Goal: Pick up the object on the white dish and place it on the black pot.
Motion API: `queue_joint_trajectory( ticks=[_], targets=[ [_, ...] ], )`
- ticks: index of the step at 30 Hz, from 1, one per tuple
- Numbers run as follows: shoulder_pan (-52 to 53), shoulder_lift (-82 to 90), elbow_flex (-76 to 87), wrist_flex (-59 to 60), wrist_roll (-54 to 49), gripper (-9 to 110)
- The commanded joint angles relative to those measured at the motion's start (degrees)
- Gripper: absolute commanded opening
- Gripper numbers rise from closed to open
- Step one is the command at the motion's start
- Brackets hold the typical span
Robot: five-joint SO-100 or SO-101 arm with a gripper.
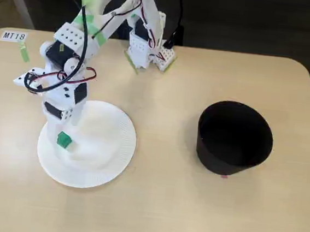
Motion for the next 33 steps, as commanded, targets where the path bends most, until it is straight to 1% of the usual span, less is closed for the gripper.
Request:
queue_joint_trajectory(
  ticks=[1,4,6,8,10,11,12,19,25,29,33],
  targets=[
    [0.8,-0.7,-4.9,1.6,0.7,26],
    [0.9,-4.9,-10.5,4.5,0.5,25],
    [0.8,-7.0,-13.3,5.4,0.7,23],
    [0.9,-9.4,-17.0,7.1,1.5,16],
    [1.1,-12.0,-21.4,9.3,3.0,3],
    [1.3,-13.6,-24.0,11.2,3.0,0],
    [1.3,-14.7,-25.8,12.7,2.5,0],
    [0.5,-12.7,-26.1,13.1,1.2,0],
    [-1.3,-3.2,-26.1,13.4,0.8,0],
    [-5.4,6.2,-25.2,12.9,1.1,0],
    [-12.9,15.5,-23.1,12.7,1.4,0]
  ],
)
